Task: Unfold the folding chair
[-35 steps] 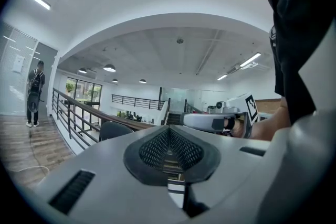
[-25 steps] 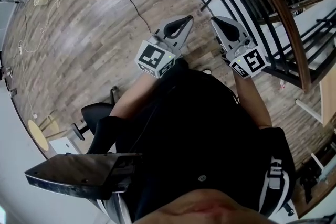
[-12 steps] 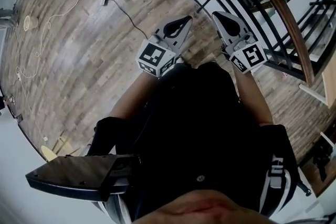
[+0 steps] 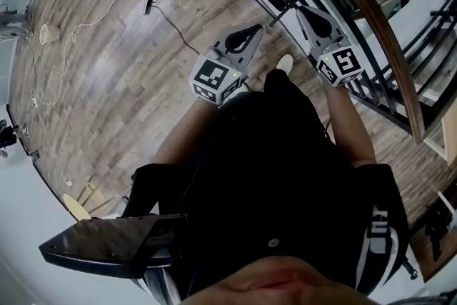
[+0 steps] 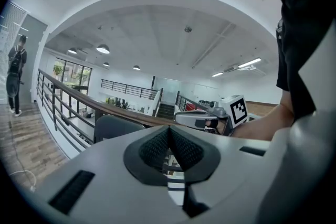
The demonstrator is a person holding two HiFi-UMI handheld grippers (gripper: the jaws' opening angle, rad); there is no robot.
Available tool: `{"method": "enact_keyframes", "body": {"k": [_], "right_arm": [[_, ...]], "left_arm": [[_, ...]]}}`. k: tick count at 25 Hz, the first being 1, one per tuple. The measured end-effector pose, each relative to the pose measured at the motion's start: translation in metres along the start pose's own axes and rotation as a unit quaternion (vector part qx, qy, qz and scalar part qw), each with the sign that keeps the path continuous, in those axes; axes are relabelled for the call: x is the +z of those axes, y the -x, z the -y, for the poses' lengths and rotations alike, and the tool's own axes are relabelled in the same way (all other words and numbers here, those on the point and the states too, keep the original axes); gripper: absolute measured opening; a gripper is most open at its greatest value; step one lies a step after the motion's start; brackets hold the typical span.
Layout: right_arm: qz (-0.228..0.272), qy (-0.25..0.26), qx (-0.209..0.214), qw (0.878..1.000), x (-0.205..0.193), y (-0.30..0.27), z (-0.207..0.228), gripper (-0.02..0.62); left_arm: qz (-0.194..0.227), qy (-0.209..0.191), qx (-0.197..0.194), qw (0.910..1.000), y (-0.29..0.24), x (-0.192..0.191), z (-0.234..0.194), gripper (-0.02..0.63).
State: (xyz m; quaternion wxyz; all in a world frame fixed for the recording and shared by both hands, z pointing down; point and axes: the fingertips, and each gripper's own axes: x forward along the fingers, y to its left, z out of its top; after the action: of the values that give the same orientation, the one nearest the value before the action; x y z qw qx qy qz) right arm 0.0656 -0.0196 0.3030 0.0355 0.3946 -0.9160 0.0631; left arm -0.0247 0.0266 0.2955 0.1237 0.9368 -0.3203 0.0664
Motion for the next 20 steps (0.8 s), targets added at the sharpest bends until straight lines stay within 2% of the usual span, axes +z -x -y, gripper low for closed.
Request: {"method": "enact_keyframes", "body": {"k": [6,10,16,20], "right_arm": [[-0.033,-0.007,-0.008,0.999,-0.027,-0.014,0.083,0.008],[-0.056,-0.006,-0.032,0.998,-0.057,-0.036,0.124,0.008],[-0.104,-0.01,-0.092,0.99,-0.115,-0.052,0.179,0.008],[-0.13,-0.011,-0.129,0.983,-0.147,-0.059,0.213,0.028]], "left_arm": [[-0.011,-0.01,0.043,0.999,-0.07,0.004,-0.019,0.003],[-0.007,-0.019,0.061,0.9979,-0.108,-0.004,-0.042,0.003],[-0.003,-0.017,0.032,0.9993,-0.161,-0.032,-0.064,0.003],[-0.012,0.003,0.018,0.9998,-0.192,-0.054,-0.085,0.003]]}}
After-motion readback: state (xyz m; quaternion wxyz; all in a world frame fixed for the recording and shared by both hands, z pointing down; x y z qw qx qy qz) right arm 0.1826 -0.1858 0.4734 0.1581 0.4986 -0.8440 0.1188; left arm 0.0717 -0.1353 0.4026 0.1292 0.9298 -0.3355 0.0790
